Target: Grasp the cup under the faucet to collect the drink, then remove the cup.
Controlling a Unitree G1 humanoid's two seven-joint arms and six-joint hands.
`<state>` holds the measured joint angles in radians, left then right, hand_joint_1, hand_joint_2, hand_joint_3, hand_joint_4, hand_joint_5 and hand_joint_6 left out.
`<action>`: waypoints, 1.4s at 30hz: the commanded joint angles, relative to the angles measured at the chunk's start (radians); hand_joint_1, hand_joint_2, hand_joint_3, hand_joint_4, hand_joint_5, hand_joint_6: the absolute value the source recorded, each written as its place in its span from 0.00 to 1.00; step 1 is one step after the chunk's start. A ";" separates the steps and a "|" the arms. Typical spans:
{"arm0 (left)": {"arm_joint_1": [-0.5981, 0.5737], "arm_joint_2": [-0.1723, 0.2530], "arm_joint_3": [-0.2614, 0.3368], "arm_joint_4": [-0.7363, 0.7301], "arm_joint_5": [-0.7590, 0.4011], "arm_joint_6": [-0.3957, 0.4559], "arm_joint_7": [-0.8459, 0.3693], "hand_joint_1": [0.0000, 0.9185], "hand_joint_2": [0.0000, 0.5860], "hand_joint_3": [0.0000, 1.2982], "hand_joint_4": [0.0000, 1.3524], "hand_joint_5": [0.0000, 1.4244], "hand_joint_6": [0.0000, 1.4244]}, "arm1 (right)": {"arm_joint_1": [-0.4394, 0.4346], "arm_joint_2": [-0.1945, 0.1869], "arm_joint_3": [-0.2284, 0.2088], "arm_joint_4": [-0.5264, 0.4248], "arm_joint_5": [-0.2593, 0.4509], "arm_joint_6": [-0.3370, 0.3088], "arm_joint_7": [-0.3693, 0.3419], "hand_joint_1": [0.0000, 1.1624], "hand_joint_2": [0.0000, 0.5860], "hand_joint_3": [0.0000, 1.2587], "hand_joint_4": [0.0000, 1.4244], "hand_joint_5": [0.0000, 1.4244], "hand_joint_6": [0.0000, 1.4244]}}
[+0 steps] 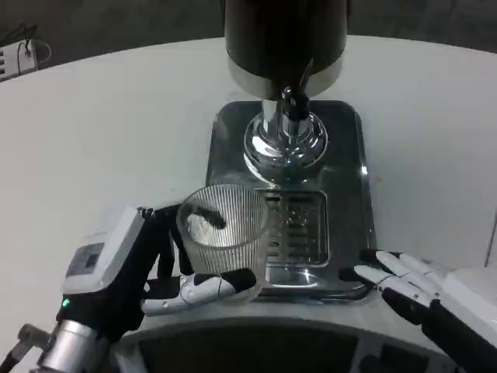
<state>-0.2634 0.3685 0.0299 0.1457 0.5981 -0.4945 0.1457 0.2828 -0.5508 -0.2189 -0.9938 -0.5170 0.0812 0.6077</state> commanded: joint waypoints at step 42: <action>-0.503 0.079 -0.272 0.343 0.088 0.215 -0.039 0.19 0.09 0.58 0.52 0.67 0.84 | 0.087 0.008 -0.113 0.007 0.097 -0.063 -0.017 0.36 0.84 0.09 0.00 0.00 0.03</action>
<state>-0.7443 0.4294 -0.2293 0.4728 0.6801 -0.2988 0.1344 0.3627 -0.5499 -0.3249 -0.9900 -0.4331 0.0315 0.6057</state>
